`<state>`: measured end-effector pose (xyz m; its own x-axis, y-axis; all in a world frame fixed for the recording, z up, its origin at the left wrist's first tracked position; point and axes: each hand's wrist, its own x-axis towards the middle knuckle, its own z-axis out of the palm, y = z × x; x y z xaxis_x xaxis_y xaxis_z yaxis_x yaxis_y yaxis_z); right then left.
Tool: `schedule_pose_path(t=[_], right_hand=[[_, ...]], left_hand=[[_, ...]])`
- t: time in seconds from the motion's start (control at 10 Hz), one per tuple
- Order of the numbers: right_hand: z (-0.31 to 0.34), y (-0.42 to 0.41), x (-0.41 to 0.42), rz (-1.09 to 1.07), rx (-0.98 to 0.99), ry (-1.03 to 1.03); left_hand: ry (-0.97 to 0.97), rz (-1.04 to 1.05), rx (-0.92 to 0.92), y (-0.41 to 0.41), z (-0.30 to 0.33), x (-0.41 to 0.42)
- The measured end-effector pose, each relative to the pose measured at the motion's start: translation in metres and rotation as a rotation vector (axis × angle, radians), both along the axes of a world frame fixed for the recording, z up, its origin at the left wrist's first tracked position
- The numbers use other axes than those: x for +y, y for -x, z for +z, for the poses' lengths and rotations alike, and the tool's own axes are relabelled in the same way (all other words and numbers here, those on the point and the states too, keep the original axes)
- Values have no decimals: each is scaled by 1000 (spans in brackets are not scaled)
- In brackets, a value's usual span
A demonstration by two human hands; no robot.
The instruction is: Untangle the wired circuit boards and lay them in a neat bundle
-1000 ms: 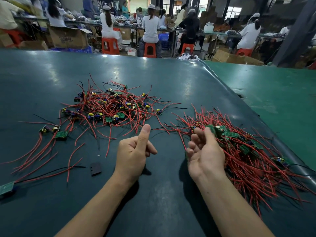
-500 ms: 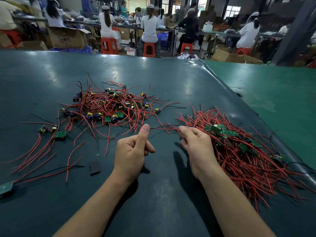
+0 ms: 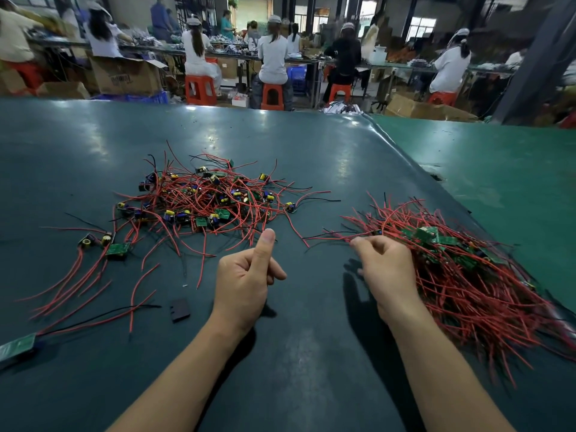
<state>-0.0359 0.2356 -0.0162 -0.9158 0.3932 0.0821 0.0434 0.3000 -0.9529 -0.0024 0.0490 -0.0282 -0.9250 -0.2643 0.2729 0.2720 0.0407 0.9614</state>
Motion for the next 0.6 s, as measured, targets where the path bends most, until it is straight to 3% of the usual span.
schedule_pose_path(t=[0.1,0.3,0.4,0.5,0.6], right_hand=[[-2,-7,-15,74,55,-118],[-13,-8,-20,272,-13,-570],[-16,-2,-19,217,36,-607],[-11,0,-15,42,242,-489],[4,-12,-19,78,321,-260]], left_hand=[[17,-9,7,0,0,2],[17,-4,9,1,0,2],[21,-5,8,0,1,3],[28,-11,16,-1,1,2],[32,-16,11,-2,3,4]])
